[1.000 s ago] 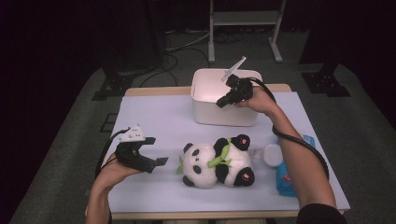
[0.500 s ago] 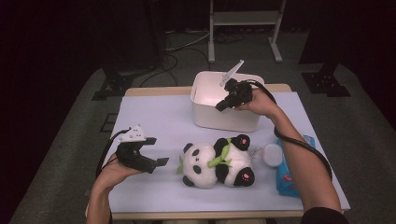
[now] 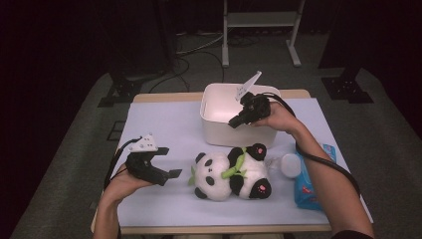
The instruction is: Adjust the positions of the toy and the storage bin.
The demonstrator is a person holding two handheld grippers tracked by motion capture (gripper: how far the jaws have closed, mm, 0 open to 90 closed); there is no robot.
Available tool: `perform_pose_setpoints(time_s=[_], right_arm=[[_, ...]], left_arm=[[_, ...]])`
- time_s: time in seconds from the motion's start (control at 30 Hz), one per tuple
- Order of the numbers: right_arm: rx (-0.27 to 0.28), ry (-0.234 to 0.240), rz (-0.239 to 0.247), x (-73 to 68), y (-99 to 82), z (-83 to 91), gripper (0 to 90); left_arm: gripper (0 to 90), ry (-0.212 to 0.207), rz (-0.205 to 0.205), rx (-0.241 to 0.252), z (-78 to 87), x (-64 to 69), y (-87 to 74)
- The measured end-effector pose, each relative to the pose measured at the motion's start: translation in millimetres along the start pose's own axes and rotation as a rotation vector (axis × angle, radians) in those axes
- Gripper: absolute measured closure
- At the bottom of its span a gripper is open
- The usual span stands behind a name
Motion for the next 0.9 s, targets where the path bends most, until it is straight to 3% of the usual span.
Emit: perform_pose_setpoints(time_s=[0.43, 0.73, 0.9], right_arm=[[-0.012, 0.051, 0.033, -24.5, -4.6, 2.5, 85.9], [-0.009, 0.054, -0.016, -24.2, -5.1, 3.4, 82.9], [0.041, 0.033, -0.037, -23.2, -4.0, 10.8, 76.6]], left_arm=[[9.8, -0.006, -0.007, -0.012, -3.5, 1.7, 0.4], [9.8, -0.009, -0.010, -0.012, -3.9, 2.2, 0.4], [9.8, -0.008, -0.013, -0.008, -3.4, 1.6, 0.5]])
Point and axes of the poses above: each handheld gripper's, and its own axes: z roughly backward along the jaws, y roughly out of its top, x roughly to its right, the point moved 5 cm from there along -z, roughly forward along the jaws, and after that the axes turned 13 degrees about x, right-handed, at the moved point
